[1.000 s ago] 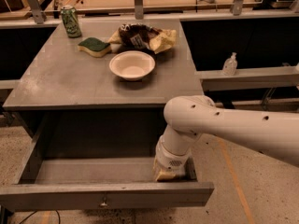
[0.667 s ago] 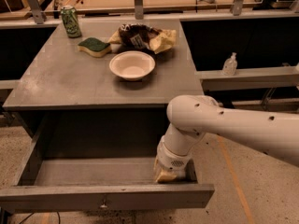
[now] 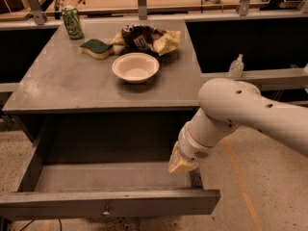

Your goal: Open top drawer

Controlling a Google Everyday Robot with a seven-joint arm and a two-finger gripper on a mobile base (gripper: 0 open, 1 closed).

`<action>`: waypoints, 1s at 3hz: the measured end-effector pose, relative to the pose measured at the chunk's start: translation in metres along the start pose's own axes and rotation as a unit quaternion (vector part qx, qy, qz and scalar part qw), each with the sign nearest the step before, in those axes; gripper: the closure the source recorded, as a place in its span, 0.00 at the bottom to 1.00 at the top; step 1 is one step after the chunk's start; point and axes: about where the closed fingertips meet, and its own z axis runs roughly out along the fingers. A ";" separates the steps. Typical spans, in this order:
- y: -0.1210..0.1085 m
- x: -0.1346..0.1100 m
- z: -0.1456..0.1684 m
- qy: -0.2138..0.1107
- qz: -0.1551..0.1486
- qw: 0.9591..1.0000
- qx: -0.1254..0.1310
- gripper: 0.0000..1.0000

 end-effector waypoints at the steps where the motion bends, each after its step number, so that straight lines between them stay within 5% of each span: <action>1: -0.006 0.009 -0.056 -0.018 0.018 0.999 0.034 1.00; 2: -0.013 0.007 -0.122 -0.055 0.018 0.995 0.086 1.00; 3: -0.015 0.003 -0.128 -0.059 0.014 0.994 0.092 0.82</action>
Offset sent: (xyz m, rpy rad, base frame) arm 0.0327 -0.0852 0.1927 0.2120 -0.2740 -0.1569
